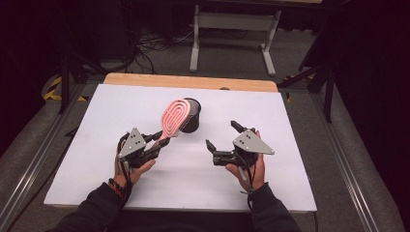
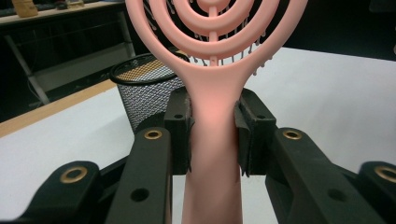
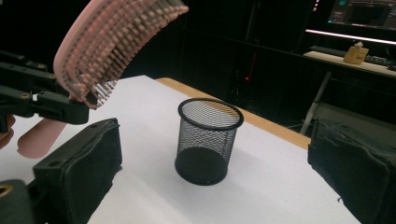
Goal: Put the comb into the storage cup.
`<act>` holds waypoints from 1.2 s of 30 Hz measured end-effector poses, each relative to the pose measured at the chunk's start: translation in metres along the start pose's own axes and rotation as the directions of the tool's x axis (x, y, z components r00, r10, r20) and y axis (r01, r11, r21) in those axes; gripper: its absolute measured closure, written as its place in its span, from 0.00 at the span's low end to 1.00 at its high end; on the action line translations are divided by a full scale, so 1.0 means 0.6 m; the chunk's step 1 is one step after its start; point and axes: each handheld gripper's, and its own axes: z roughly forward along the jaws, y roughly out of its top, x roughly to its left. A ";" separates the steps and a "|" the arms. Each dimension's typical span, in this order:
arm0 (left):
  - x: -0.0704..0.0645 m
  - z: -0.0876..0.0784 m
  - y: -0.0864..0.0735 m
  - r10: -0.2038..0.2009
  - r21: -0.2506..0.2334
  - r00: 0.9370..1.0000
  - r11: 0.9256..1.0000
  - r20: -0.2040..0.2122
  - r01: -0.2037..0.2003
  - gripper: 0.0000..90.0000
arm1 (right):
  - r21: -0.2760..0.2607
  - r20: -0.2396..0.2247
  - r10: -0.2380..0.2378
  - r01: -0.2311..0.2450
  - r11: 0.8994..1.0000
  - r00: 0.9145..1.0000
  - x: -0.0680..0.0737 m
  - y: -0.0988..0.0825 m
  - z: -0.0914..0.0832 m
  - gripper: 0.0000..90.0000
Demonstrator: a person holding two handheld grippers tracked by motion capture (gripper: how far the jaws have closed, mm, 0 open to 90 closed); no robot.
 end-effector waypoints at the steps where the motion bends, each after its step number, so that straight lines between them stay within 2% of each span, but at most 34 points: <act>1: 0.000 0.000 0.000 0.001 0.000 1.000 1.000 -0.003 -0.001 0.77 | 0.002 -0.003 -0.001 0.001 1.000 1.000 0.002 0.000 0.002 0.04; 3: 0.001 0.000 -0.001 -0.003 -0.001 1.000 1.000 -0.006 0.003 0.77 | 0.005 -0.013 0.023 -0.023 1.000 1.000 0.003 -0.001 0.006 0.04; 4: 0.000 0.000 -0.002 -0.012 -0.004 1.000 1.000 -0.008 0.012 0.77 | 0.007 -0.024 0.050 -0.050 0.999 0.998 0.004 0.001 0.008 0.05; 6: -0.002 0.002 -0.003 -0.010 -0.006 1.000 1.000 -0.010 0.010 0.77 | 0.004 -0.056 0.085 -0.085 0.996 0.995 0.005 0.005 0.010 0.05; 13: -0.018 0.010 -0.005 0.014 -0.005 1.000 1.000 -0.014 -0.014 0.77 | 0.035 -0.104 0.093 -0.090 0.995 0.990 0.024 0.010 0.032 0.05; 17: -0.027 0.018 -0.011 0.020 0.006 1.000 1.000 -0.016 -0.020 0.77 | 0.037 -0.132 0.075 -0.070 0.997 0.988 0.037 0.013 0.044 0.05; 20: -0.034 0.022 -0.014 0.025 0.015 1.000 1.000 -0.015 -0.025 0.77 | 0.037 -0.148 0.084 -0.079 0.996 0.986 0.045 0.017 0.052 0.05; 27: -0.053 0.027 -0.015 0.061 0.018 0.998 0.998 -0.012 -0.061 0.77 | 0.037 -0.187 0.096 -0.090 0.995 0.978 0.059 0.022 0.062 0.05; 33: -0.063 0.033 -0.018 0.066 0.016 0.998 0.998 -0.011 -0.066 0.77 | 0.034 -0.203 0.100 -0.095 0.995 0.974 0.065 0.020 0.064 0.06; 35: -0.070 0.032 -0.019 0.082 0.013 0.996 0.997 -0.024 -0.082 0.77 | 0.022 -0.198 0.106 -0.103 0.994 0.974 0.064 0.020 0.062 0.10; 36: -0.075 0.033 -0.018 0.092 0.012 0.995 0.996 -0.028 -0.092 0.77 | 0.021 -0.212 0.112 -0.111 0.994 0.971 0.063 0.019 0.062 0.10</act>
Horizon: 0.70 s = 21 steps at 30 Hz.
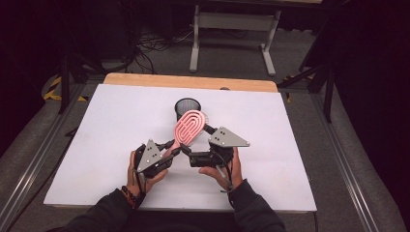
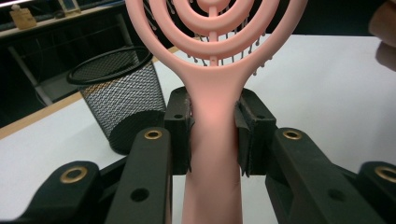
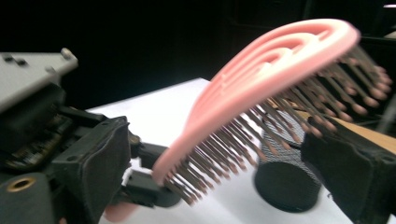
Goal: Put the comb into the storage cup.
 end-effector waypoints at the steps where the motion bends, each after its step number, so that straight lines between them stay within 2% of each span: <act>1: -0.006 0.001 0.001 0.020 0.002 1.000 1.000 -0.009 -0.020 0.77 | -0.004 -0.009 0.011 -0.011 1.000 1.000 -0.001 0.000 0.000 0.10; 2: -0.011 0.002 0.002 0.036 0.004 0.999 0.999 -0.011 -0.036 0.77 | 0.003 0.008 0.016 -0.016 1.000 1.000 -0.001 0.000 0.002 0.11; 5: -0.023 0.005 0.002 0.061 0.007 0.998 0.998 -0.016 -0.061 0.77 | -0.004 0.009 0.050 -0.050 0.999 0.999 -0.004 -0.001 0.004 0.14; 7: -0.030 0.006 0.000 0.073 0.010 0.997 0.997 -0.028 -0.073 0.77 | -0.014 -0.005 0.073 -0.073 0.997 0.997 -0.005 -0.001 0.006 0.19; 10: -0.035 0.009 -0.001 0.079 0.026 0.996 0.997 -0.034 -0.078 0.77 | -0.049 -0.011 0.134 -0.135 0.990 0.991 -0.006 -0.001 0.002 0.34; 12: -0.034 0.011 -0.002 0.077 0.033 0.996 0.997 -0.035 -0.075 0.77 | -0.075 -0.014 0.162 -0.163 0.984 0.987 -0.009 0.000 -0.001 0.42; 13: -0.033 0.012 -0.002 0.083 0.041 0.996 0.996 -0.043 -0.082 0.77 | -0.087 -0.024 0.181 -0.182 0.979 0.983 -0.010 0.000 -0.002 0.49; 14: -0.034 0.012 -0.003 0.089 0.044 0.995 0.995 -0.047 -0.087 0.77 | -0.099 -0.025 0.188 -0.190 0.977 0.982 -0.010 0.000 -0.003 0.54; 20: -0.030 0.019 -0.006 0.098 0.080 0.993 0.992 -0.059 -0.093 0.77 | -0.115 -0.053 0.205 -0.210 0.971 0.977 -0.006 -0.004 -0.002 0.64; 21: -0.031 0.021 -0.007 0.100 0.088 0.993 0.992 -0.059 -0.095 0.77 | -0.114 -0.052 0.189 -0.193 0.974 0.981 -0.005 -0.005 -0.002 0.66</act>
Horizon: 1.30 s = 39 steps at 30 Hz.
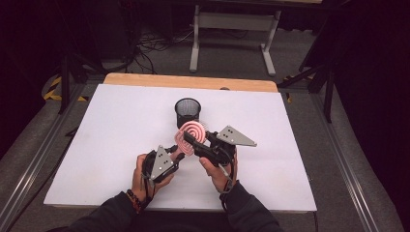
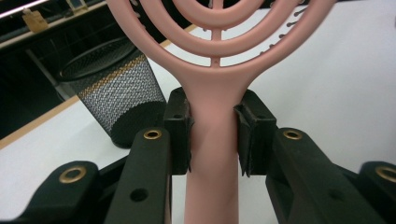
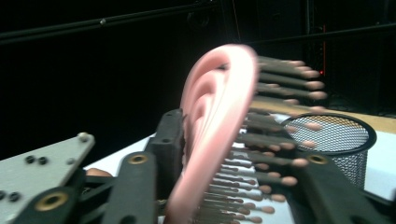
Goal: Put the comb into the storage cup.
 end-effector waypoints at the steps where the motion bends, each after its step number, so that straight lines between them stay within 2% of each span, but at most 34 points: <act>1: -0.001 0.002 -0.001 0.001 0.002 1.000 1.000 0.002 -0.001 0.77 | -0.003 -0.008 -0.008 0.008 1.000 1.000 0.002 0.000 0.000 0.66; 5: 0.000 0.005 -0.001 0.005 0.010 1.000 1.000 0.004 -0.006 0.77 | -0.012 -0.022 -0.022 0.021 1.000 1.000 0.008 -0.003 -0.003 0.68; 8: 0.004 0.005 0.000 -0.010 0.003 1.000 1.000 0.010 0.010 0.76 | -0.020 -0.037 -0.020 0.019 1.000 0.999 0.008 -0.002 -0.006 0.69; 14: 0.005 0.000 0.006 0.000 -0.023 1.000 1.000 0.029 0.001 0.73 | -0.039 -0.054 -0.070 0.068 0.997 0.996 0.018 0.009 -0.015 0.70; 19: 0.005 -0.001 0.008 0.000 -0.038 0.999 0.999 0.044 0.002 0.70 | -0.053 -0.055 -0.083 0.080 0.995 0.995 0.019 0.017 -0.023 0.70; 25: 0.016 0.003 0.006 -0.019 -0.015 0.995 1.000 0.096 0.021 0.59 | -0.062 -0.022 -0.121 0.119 0.991 0.992 0.013 0.031 -0.036 0.70; 28: 0.021 0.007 0.005 -0.027 0.000 0.995 1.000 0.100 0.027 0.51 | -0.072 -0.009 -0.140 0.139 0.988 0.990 0.007 0.038 -0.044 0.70; 30: 0.027 0.007 0.001 -0.039 -0.011 0.991 0.999 0.128 0.041 0.52 | -0.076 0.000 -0.142 0.142 0.987 0.990 0.004 0.040 -0.048 0.70; 35: 0.036 0.006 -0.001 -0.044 -0.017 0.990 0.999 0.137 0.047 0.43 | -0.069 0.023 -0.156 0.157 0.985 0.988 -0.004 0.043 -0.056 0.70; 36: 0.041 0.005 -0.002 -0.045 -0.025 0.986 0.998 0.158 0.049 0.41 | -0.067 0.031 -0.163 0.165 0.984 0.986 -0.007 0.044 -0.059 0.70; 39: 0.045 0.003 -0.002 -0.042 -0.017 0.983 0.999 0.179 0.046 0.37 | -0.062 0.037 -0.167 0.169 0.984 0.985 -0.009 0.045 -0.062 0.70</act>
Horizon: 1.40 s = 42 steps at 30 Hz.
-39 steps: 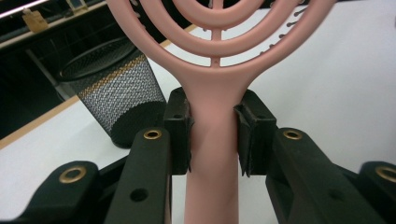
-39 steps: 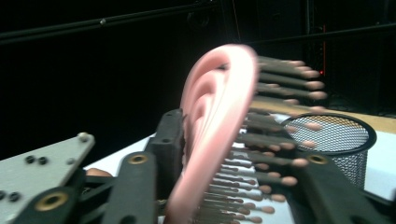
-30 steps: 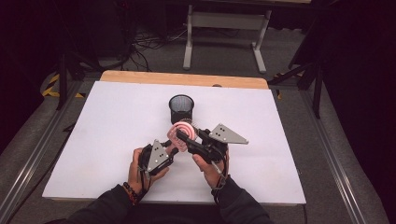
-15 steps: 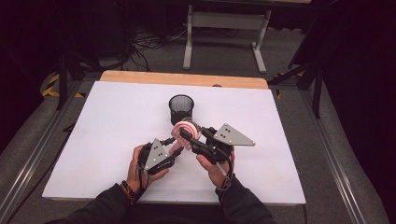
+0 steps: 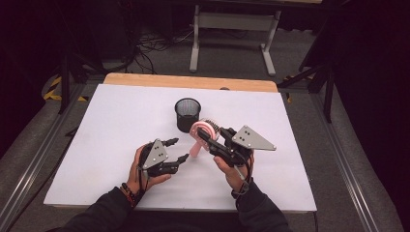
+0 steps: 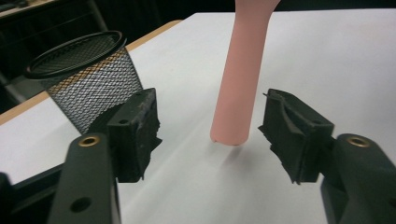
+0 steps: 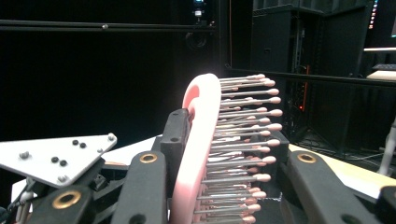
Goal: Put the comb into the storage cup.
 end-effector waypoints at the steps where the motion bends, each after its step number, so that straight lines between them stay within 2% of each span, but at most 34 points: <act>1: 0.002 -0.002 0.000 -0.002 -0.005 1.000 1.000 0.012 0.002 0.33 | 0.003 0.009 -0.004 0.004 1.000 1.000 -0.004 0.000 -0.003 0.70; 5: 0.008 -0.009 0.002 0.002 -0.013 1.000 1.000 0.029 -0.002 0.29 | 0.009 0.011 -0.007 0.007 1.000 1.000 -0.008 -0.001 -0.006 0.70; 10: 0.017 -0.019 0.005 0.053 -0.008 0.998 0.999 0.021 -0.053 0.20 | 0.016 0.020 -0.011 0.010 1.000 1.000 -0.014 -0.002 -0.010 0.70; 15: 0.027 -0.028 0.003 0.048 -0.010 0.998 0.999 0.035 -0.048 0.17 | 0.027 0.024 -0.029 0.028 0.999 0.999 -0.017 -0.005 -0.013 0.70; 19: 0.033 -0.035 0.002 0.069 0.004 0.997 0.998 0.033 -0.069 0.13 | 0.033 0.033 -0.047 0.046 0.998 0.998 -0.017 -0.005 -0.014 0.70; 20: 0.036 -0.037 0.001 0.071 0.002 0.997 0.997 0.042 -0.071 0.12 | 0.030 0.030 -0.038 0.037 0.999 0.999 -0.017 -0.005 -0.014 0.70; 26: 0.048 -0.051 -0.001 0.055 -0.002 0.997 0.998 0.054 -0.055 0.09 | 0.037 0.032 -0.039 0.038 0.999 0.999 -0.018 -0.006 -0.013 0.70; 31: 0.053 -0.065 -0.007 0.061 0.012 0.996 0.998 0.062 -0.062 0.06 | 0.034 0.038 -0.045 0.044 0.998 0.998 -0.018 -0.005 -0.014 0.70; 34: 0.057 -0.081 -0.012 0.071 0.007 0.996 0.997 0.052 -0.071 0.05 | 0.028 0.041 -0.040 0.039 0.999 0.998 -0.019 -0.004 -0.015 0.70; 42: 0.068 -0.109 -0.036 0.047 0.010 0.998 0.999 0.030 -0.047 0.05 | 0.026 0.045 -0.044 0.043 0.999 0.998 -0.025 -0.001 -0.018 0.70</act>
